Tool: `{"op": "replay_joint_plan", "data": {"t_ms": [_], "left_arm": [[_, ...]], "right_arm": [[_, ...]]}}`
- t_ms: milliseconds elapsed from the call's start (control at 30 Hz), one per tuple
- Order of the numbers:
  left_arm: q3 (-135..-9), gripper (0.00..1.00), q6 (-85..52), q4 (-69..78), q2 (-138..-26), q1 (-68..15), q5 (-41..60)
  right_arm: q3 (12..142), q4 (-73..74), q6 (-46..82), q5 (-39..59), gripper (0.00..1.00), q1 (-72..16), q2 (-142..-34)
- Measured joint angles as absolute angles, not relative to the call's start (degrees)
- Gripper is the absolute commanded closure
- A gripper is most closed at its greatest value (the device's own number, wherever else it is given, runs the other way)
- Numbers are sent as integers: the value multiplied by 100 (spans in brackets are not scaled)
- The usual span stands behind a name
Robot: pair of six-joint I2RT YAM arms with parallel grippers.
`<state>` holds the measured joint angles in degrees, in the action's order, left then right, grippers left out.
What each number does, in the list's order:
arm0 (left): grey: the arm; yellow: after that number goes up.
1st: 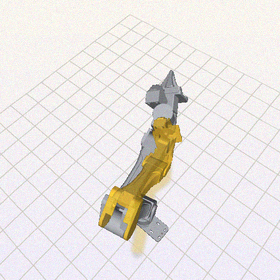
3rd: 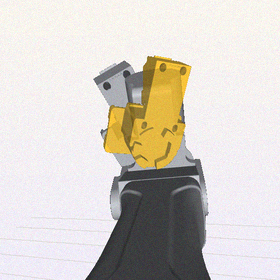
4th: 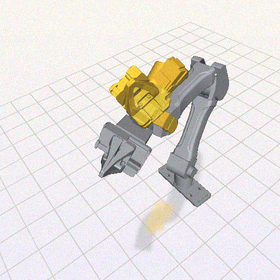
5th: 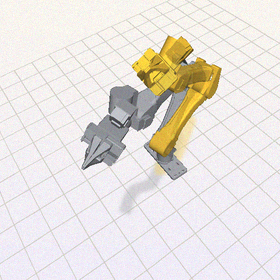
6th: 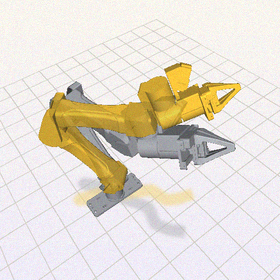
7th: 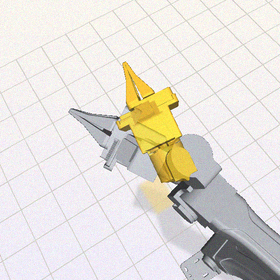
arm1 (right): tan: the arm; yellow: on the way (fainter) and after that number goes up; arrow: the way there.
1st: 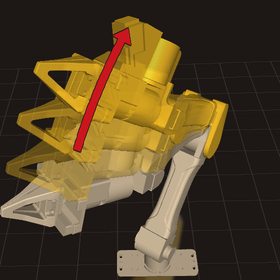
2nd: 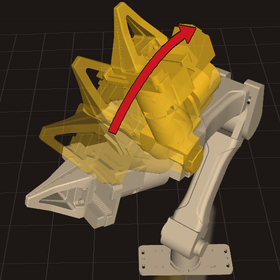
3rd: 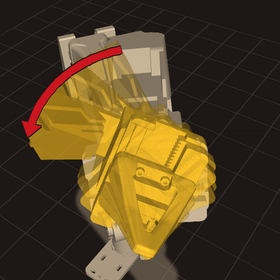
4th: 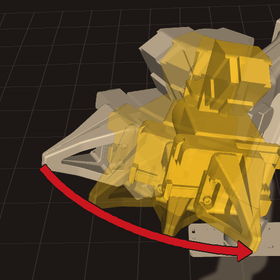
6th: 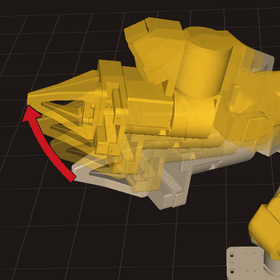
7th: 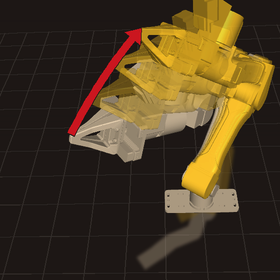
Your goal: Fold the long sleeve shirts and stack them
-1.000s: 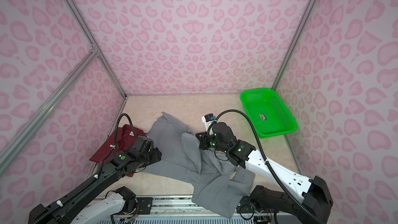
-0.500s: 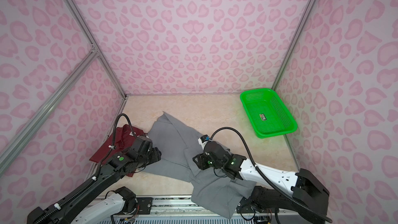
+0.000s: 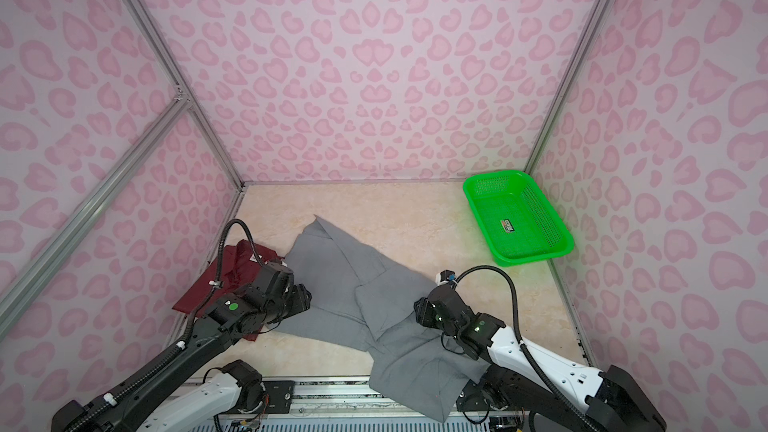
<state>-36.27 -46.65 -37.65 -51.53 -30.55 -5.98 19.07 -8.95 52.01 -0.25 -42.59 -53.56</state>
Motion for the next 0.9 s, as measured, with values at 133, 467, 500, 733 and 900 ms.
{"op": "replay_joint_plan", "data": {"t_ms": [133, 467, 500, 733, 900], "left_arm": [[-3662, 40, -4665, -3767, -5190, -3055, -572], [-3691, 40, -4665, -3780, -5168, -3055, -554], [-3691, 40, -4665, -3780, -5170, -3055, -554], [-3691, 40, -4665, -3785, -5162, -3055, -558], [-3671, 40, -4665, -3785, -5135, -3055, -563]], "right_arm": [[1935, -281, 5293, 257, 50, -4128, -5839], [2211, 860, 5140, 707, 73, -4027, -6829], [2211, 947, 5127, 760, 80, -3986, -6912], [2947, 908, 4584, 1011, 100, -3745, -6919], [3852, 355, 3837, 816, 100, -4228, -6667]]}}
